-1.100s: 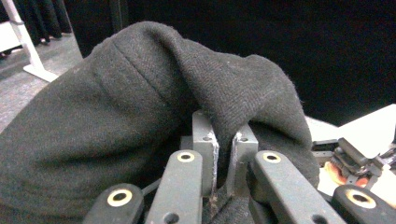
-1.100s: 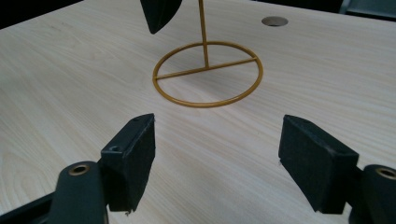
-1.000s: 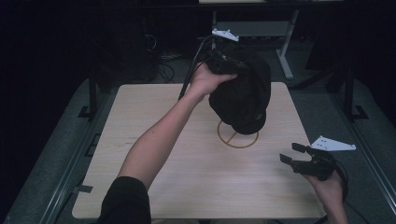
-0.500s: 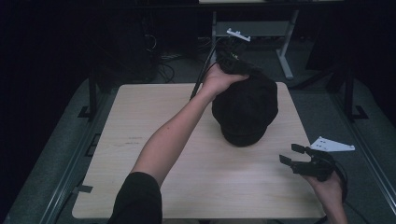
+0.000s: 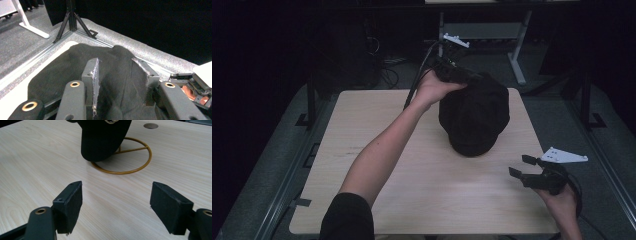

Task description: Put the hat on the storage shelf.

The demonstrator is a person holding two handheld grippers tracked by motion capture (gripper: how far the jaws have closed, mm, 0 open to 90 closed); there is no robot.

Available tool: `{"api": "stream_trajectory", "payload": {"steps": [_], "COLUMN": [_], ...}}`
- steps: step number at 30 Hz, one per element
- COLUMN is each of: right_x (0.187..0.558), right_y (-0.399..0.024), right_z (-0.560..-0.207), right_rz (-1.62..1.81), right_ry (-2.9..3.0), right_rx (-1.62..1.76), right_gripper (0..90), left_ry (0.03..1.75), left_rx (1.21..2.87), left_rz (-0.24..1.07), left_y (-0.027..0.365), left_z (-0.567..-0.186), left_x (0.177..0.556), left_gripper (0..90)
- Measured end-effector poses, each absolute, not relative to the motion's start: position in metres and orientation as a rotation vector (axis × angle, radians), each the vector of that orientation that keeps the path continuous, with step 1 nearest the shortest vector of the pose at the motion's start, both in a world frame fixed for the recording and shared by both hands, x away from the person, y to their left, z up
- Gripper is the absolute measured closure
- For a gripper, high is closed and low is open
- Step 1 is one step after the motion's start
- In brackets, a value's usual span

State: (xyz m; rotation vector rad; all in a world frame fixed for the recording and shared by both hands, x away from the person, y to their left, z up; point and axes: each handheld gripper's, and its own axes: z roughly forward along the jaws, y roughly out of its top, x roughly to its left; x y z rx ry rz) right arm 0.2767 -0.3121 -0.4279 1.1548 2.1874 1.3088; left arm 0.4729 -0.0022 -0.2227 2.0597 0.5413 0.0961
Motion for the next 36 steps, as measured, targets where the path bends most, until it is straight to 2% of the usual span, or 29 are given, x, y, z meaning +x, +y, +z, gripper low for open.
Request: {"api": "stream_trajectory", "payload": {"steps": [7, 17, 36], "right_x": [0.277, 0.274, 0.272], "right_y": [-0.310, -0.305, -0.292], "right_z": [-0.428, -0.430, -0.430], "right_rz": [1.292, 1.281, 1.251], "right_ry": [2.181, 2.167, 2.162], "right_rx": [1.162, 1.171, 1.144], "right_gripper": [24.3, 23.6, 22.6], "left_ry": [0.548, 0.567, 0.610], "left_rx": [2.048, 2.050, 2.054], "left_rz": [0.107, 0.127, 0.166], "left_y": [0.009, 0.027, 0.060], "left_z": [-0.226, -0.233, -0.247], "left_x": [0.471, 0.461, 0.447], "left_gripper": [55.6, 49.5, 45.9]}}
